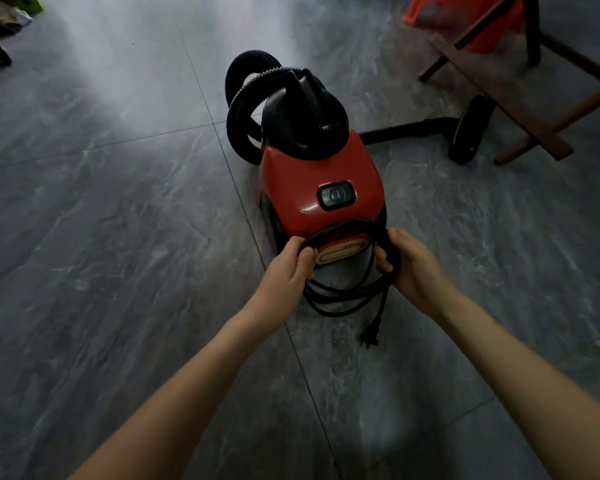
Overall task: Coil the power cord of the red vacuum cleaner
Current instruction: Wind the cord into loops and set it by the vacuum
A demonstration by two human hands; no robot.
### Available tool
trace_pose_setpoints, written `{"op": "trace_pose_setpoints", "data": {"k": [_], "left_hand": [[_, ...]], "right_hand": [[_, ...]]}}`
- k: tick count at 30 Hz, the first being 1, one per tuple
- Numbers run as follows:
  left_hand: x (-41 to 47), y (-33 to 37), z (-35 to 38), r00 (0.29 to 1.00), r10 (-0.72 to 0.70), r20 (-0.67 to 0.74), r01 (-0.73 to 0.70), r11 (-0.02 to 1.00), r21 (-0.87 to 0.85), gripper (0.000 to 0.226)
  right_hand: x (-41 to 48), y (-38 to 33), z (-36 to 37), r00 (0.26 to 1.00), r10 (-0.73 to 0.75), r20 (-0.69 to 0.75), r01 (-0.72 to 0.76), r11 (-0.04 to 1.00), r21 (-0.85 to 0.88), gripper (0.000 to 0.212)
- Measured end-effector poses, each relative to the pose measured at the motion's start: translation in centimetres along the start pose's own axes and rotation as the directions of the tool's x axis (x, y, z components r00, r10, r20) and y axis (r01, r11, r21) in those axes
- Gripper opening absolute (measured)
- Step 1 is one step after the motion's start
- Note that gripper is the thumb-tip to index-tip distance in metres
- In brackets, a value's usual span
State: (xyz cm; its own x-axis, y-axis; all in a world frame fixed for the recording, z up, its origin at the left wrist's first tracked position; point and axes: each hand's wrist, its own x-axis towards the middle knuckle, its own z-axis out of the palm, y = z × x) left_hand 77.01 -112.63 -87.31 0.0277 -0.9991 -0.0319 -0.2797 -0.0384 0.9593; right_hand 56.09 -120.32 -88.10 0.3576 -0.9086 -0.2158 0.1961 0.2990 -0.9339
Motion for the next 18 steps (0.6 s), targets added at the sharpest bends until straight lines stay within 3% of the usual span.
{"op": "trace_pose_setpoints", "data": {"k": [5,10,18], "left_hand": [[-0.3,-0.2,1.6,0.993,0.088,-0.079,-0.075,0.985,0.153,0.018],[0.0,-1.2,1.9,0.990,0.042,-0.136,-0.023,0.991,0.134,0.030],[-0.2,-2.7,1.8,0.986,0.106,-0.131,-0.087,0.986,0.142,0.031]], "right_hand": [[0.7,0.7,-0.5,0.993,-0.063,-0.099,0.066,0.998,0.022,0.021],[1.4,1.1,-0.2,0.993,-0.083,-0.081,0.085,0.996,0.023,0.020],[1.8,1.9,-0.6,0.991,-0.110,-0.073,0.104,0.991,-0.079,0.021]]}}
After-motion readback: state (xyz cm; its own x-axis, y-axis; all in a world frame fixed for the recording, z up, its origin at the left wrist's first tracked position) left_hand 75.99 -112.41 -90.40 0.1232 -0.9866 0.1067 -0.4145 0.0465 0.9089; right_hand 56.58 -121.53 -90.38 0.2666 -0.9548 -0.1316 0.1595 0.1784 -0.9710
